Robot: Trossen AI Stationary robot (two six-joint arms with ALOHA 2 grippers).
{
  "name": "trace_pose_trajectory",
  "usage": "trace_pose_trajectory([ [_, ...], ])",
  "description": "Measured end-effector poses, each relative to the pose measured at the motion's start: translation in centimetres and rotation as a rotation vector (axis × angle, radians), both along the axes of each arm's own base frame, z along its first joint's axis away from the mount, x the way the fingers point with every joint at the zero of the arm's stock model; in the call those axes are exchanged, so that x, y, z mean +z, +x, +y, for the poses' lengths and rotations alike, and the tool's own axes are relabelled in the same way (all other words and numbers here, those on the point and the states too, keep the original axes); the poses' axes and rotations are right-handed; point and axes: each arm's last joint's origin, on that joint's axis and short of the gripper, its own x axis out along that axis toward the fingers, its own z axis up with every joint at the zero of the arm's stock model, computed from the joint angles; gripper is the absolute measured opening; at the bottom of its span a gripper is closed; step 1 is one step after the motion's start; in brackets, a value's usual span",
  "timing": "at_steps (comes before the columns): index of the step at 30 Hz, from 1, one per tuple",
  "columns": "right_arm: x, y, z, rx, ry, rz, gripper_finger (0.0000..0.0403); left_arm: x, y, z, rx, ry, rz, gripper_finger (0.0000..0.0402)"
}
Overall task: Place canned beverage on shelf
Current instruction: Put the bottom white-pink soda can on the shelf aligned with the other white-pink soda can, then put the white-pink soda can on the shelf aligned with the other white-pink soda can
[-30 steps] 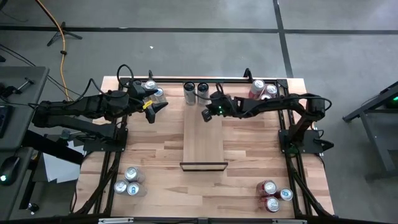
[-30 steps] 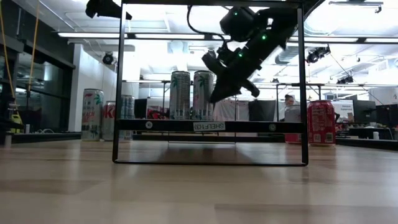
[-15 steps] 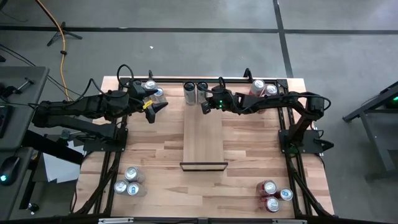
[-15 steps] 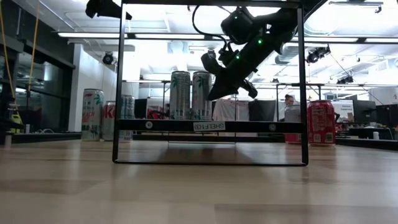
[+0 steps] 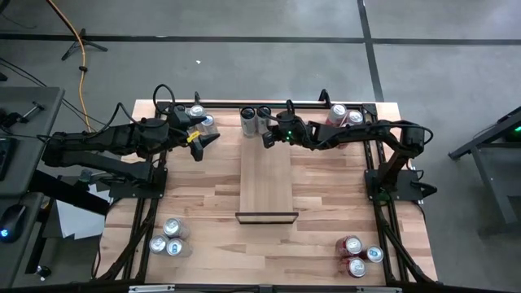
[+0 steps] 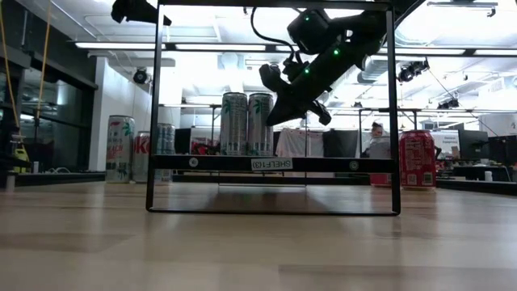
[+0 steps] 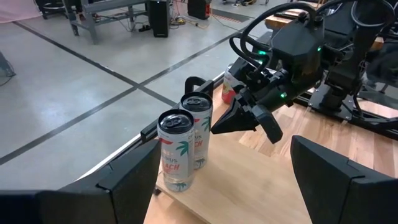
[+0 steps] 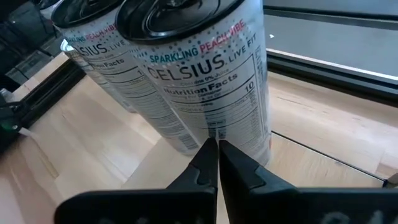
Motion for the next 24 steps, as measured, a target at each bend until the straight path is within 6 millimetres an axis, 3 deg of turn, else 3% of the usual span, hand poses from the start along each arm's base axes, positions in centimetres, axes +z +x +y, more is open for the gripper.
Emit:
trace_pose_trajectory([
  [5,0.1,-0.2,-0.1,0.015,-0.020,0.036,0.0000,0.0,0.0,0.0,-0.002,0.008,0.004,0.0299],
  [9,1.6,-1.3,0.1,0.037,-0.033,0.053,0.0000,0.1,0.0,0.0,-0.013,0.034,0.018,0.0299],
  [14,6.1,-3.9,1.1,0.151,-0.098,0.035,0.0000,0.4,-0.5,-0.1,-0.042,0.036,0.003,0.0299],
  [19,11.5,-7.0,2.7,0.361,-0.131,-0.164,0.0000,0.8,-1.5,-0.3,-0.138,0.080,-0.006,0.0298],
  [24,14.6,-9.6,4.3,0.446,-0.116,-0.315,0.0000,-1.0,-2.2,0.1,-0.186,0.063,-0.091,0.0298],
])
